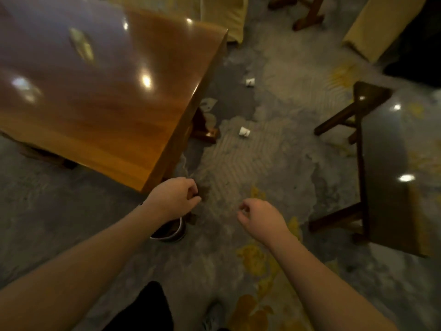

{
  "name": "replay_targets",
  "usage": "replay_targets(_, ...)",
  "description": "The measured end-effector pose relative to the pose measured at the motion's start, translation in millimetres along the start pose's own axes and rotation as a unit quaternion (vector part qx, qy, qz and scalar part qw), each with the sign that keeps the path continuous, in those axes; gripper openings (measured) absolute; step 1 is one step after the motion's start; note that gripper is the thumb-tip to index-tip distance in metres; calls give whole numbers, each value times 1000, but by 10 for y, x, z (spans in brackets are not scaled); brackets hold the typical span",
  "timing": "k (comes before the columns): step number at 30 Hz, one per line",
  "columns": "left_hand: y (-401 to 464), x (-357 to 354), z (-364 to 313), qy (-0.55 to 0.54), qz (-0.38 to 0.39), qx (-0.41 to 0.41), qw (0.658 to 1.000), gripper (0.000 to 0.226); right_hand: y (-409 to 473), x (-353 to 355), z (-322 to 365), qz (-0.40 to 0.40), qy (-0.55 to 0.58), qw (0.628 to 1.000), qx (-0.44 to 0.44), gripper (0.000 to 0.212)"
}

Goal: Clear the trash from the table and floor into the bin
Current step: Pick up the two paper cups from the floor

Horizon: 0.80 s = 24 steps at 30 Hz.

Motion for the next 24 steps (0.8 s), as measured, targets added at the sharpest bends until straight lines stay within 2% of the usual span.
replay_targets(5, 278, 453, -616, -45, -6, -14, 999, 24, 52, 710, -226, -32, -16, 999, 5, 26)
replay_targets(9, 821, 606, -867, -77, -29, 2, 997, 25, 480, 1089, -362, -35, -46, 998, 9, 26)
replay_targets(17, 2624, 699, -1000, -110, -8, 26, 994, 22, 1904, 1757, -882, 30, -89, 995, -31, 28)
replay_targets(24, 3775, 872, -1071, -119, 43, 58, 990, 19, 2984, 2310, -1335, 70, -116, 989, -56, 29)
Point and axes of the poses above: each hand's wrist, its own y-axis towards the middle knuckle, its own x-axis out of the back of the hand, z = x × y, the point moved 3 cm from there along y, towards the middle knuckle, and after that the axes turned 1 degree about x, right-handed, at the moved point
